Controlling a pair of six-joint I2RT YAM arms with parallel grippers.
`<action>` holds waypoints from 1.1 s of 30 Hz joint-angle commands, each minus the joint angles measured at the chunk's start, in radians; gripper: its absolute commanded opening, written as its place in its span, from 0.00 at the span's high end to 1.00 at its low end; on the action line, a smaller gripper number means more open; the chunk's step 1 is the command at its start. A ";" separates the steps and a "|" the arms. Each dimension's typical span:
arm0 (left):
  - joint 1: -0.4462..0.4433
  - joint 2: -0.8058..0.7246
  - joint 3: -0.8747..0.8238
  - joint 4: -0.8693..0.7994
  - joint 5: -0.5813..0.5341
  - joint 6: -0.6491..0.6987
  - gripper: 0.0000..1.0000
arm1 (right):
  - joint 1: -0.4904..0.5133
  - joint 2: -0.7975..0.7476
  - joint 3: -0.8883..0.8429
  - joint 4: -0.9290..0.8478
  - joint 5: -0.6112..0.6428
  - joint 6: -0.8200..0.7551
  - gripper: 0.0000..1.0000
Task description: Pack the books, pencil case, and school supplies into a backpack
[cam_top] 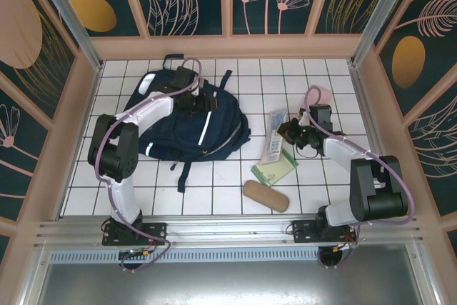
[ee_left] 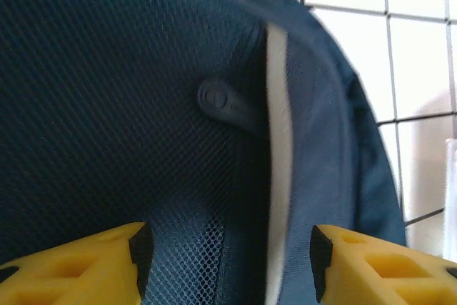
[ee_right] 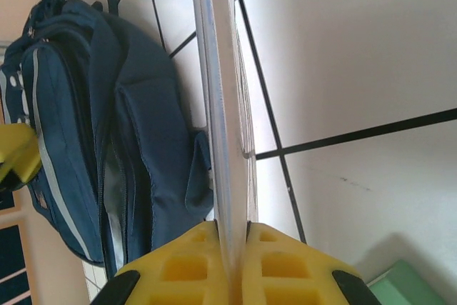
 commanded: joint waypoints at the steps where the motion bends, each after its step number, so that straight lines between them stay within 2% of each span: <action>1: -0.006 0.039 -0.009 -0.020 0.026 0.038 0.40 | 0.024 0.016 0.019 0.024 -0.019 0.005 1.00; 4: -0.007 0.060 -0.033 0.029 0.115 0.017 0.43 | 0.034 0.034 0.017 0.028 -0.019 0.003 1.00; 8: -0.007 0.074 -0.059 0.090 0.220 -0.010 0.53 | 0.039 0.049 0.007 0.049 -0.021 0.008 1.00; 12: -0.008 0.062 -0.067 0.117 0.265 -0.020 0.68 | 0.043 0.059 0.004 0.067 -0.024 0.020 1.00; 16: -0.008 0.047 -0.091 0.162 0.329 -0.038 0.73 | 0.045 0.076 0.007 0.074 -0.022 0.021 1.00; 18: -0.008 0.051 -0.099 0.174 0.353 -0.047 0.83 | 0.048 0.083 0.007 0.080 -0.025 0.028 1.00; 20: -0.008 0.047 -0.106 0.181 0.360 -0.057 1.00 | 0.047 0.084 0.007 0.086 -0.029 0.036 1.00; 27: 0.020 -0.089 -0.076 0.168 0.337 -0.104 1.00 | 0.048 0.024 0.037 0.033 -0.007 0.028 1.00; 33: 0.124 -0.219 -0.088 0.240 0.474 -0.264 1.00 | 0.055 -0.016 0.068 0.013 -0.015 0.041 1.00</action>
